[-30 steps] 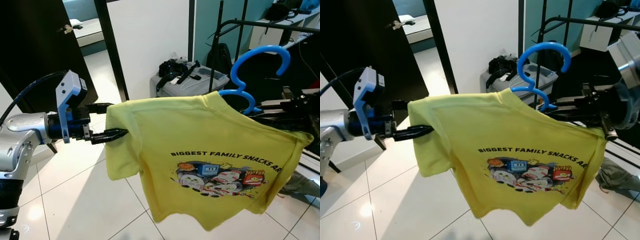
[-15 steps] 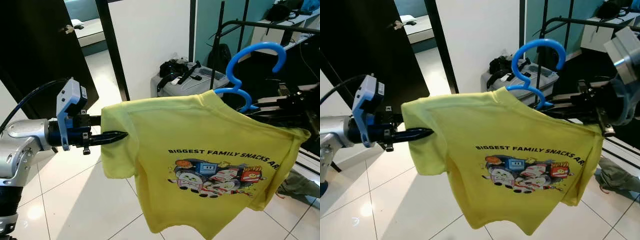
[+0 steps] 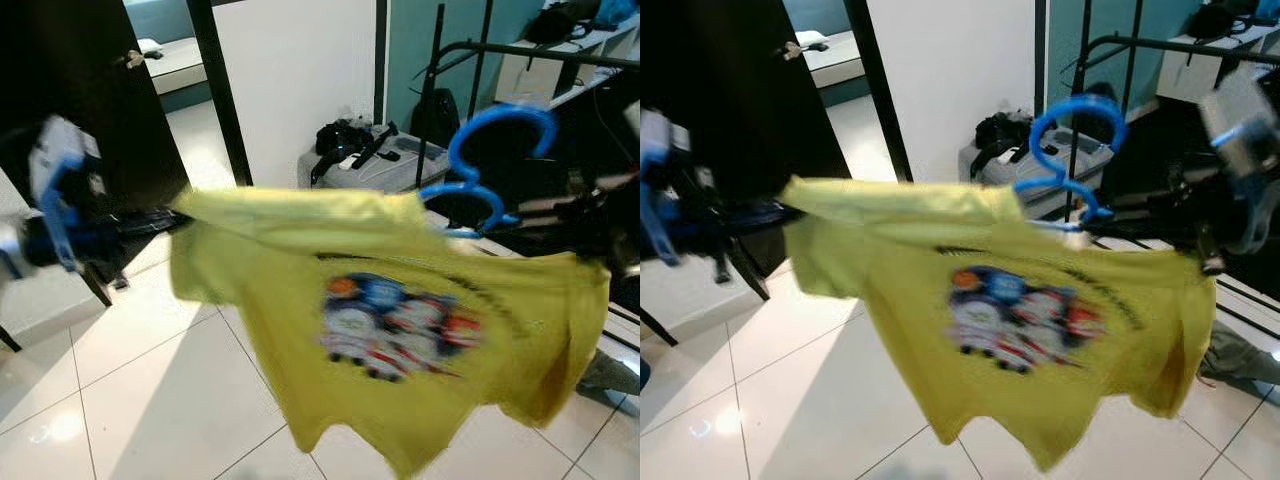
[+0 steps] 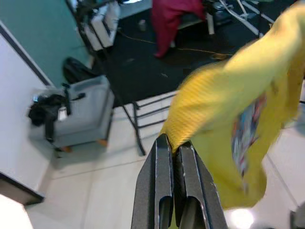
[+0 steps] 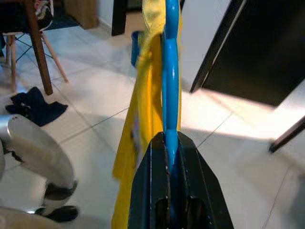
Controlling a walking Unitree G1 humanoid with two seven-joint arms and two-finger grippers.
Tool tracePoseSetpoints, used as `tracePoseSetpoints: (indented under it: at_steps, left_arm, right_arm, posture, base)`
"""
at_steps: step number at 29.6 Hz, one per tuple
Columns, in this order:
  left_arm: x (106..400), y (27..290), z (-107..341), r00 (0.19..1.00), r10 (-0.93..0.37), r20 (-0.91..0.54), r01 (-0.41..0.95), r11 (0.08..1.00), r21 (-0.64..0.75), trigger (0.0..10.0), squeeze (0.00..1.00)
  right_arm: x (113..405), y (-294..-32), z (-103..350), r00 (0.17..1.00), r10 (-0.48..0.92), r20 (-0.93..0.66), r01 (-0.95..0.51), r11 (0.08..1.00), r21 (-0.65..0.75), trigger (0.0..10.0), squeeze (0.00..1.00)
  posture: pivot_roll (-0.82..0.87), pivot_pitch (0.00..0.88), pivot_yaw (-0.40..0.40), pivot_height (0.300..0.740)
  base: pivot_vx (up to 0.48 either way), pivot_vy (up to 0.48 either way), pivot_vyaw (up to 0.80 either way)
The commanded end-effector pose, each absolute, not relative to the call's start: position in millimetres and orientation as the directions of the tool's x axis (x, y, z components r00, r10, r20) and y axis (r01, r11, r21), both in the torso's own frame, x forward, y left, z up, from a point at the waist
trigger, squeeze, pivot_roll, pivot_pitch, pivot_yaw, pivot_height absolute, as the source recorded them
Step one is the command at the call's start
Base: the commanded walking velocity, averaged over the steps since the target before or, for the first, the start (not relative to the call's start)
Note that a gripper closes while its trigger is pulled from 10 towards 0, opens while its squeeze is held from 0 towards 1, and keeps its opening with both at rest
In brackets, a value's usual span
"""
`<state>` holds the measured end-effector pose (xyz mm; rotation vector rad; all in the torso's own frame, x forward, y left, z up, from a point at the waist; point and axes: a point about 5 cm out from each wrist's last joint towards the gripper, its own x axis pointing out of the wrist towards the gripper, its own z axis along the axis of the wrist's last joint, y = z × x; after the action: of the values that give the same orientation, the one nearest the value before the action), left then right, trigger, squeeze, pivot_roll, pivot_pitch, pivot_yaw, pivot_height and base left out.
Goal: Hang hanger
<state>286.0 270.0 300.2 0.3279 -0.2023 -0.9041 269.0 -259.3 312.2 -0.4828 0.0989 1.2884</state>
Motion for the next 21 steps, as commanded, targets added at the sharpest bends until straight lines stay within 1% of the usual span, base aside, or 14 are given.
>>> tracePoseSetpoints:
  at_steps: [1,5,7,9,12,13,16,17,18,19,20,21]
  left_arm:
    - [281,283,314,0.629,-0.774,0.068,0.700,0.602,0.383,0.0,0.00]
    - [280,284,314,0.633,-0.772,0.067,0.698,0.605,0.383,0.0,0.00]
    - [280,285,311,0.635,-0.770,0.060,0.700,0.607,0.377,0.0,0.00]
    - [282,280,303,0.627,-0.778,0.039,0.716,0.596,0.364,0.0,0.00]
    - [287,274,291,0.630,-0.777,0.007,0.726,0.592,0.351,0.0,0.00]
    - [288,269,279,0.618,-0.784,-0.048,0.749,0.569,0.340,5.9,0.00]
    - [289,265,270,0.607,-0.790,-0.086,0.765,0.552,0.332,5.9,0.00]
    - [291,257,257,0.591,-0.800,-0.107,0.787,0.542,0.297,10.0,0.00]
    - [292,246,244,0.565,-0.814,-0.138,0.812,0.519,0.265,10.0,0.42]
    - [292,246,244,0.565,-0.814,-0.138,0.812,0.519,0.265,10.0,0.42]
    - [293,239,236,0.549,-0.822,-0.152,0.827,0.507,0.245,10.0,1.00]
    - [291,229,227,0.512,-0.844,-0.162,0.854,0.478,0.208,10.0,1.00]
  right_arm:
    - [271,-258,297,0.309,0.880,-0.360,-0.937,0.217,-0.275,10.0,0.00]
    - [270,-258,288,0.315,0.876,-0.364,-0.938,0.230,-0.258,10.0,0.00]
    - [270,-261,284,0.330,0.872,-0.361,-0.936,0.251,-0.248,10.0,0.00]
    - [270,-263,288,0.347,0.874,-0.340,-0.929,0.269,-0.256,10.0,0.00]
    - [270,-263,294,0.352,0.879,-0.323,-0.923,0.269,-0.274,10.0,0.00]
    - [271,-263,298,0.354,0.881,-0.313,-0.920,0.268,-0.286,10.0,0.00]
    - [271,-263,301,0.356,0.883,-0.306,-0.918,0.268,-0.293,10.0,0.00]
    - [271,-261,304,0.349,0.891,-0.289,-0.917,0.262,-0.302,10.0,0.00]
    - [270,-258,308,0.337,0.903,-0.267,-0.918,0.252,-0.307,10.0,0.00]
    - [270,-258,308,0.337,0.903,-0.267,-0.918,0.252,-0.307,10.0,0.00]
    - [270,-256,310,0.328,0.910,-0.252,-0.919,0.245,-0.310,10.0,0.00]
    - [270,-253,313,0.316,0.920,-0.233,-0.920,0.237,-0.313,10.0,0.00]
  posture:
    - [-0.08,0.000,0.074,0.740]
    - [-0.07,0.000,0.074,0.740]
    - [-0.07,0.000,0.074,0.740]
    - [-0.07,0.000,0.074,0.740]
    - [-0.07,0.000,0.078,0.740]
    - [-0.07,0.000,0.077,0.740]
    - [-0.07,0.000,0.077,0.740]
    - [-0.08,0.000,0.079,0.740]
    - [-0.08,0.000,0.078,0.740]
    - [-0.08,0.000,0.078,0.740]
    - [-0.08,0.000,0.078,0.740]
    - [-0.08,0.000,0.077,0.740]
  base:
    - [0.000,0.000,0.00]
    - [0.000,0.000,0.00]
    - [0.000,0.000,0.00]
    - [0.000,0.000,0.00]
    - [0.000,0.000,0.00]
    - [0.000,0.000,0.00]
    - [0.000,0.000,0.00]
    - [0.000,0.000,0.00]
    - [0.000,0.000,0.00]
    - [0.000,0.000,0.00]
    - [0.000,0.000,0.00]
    - [0.000,0.000,0.00]
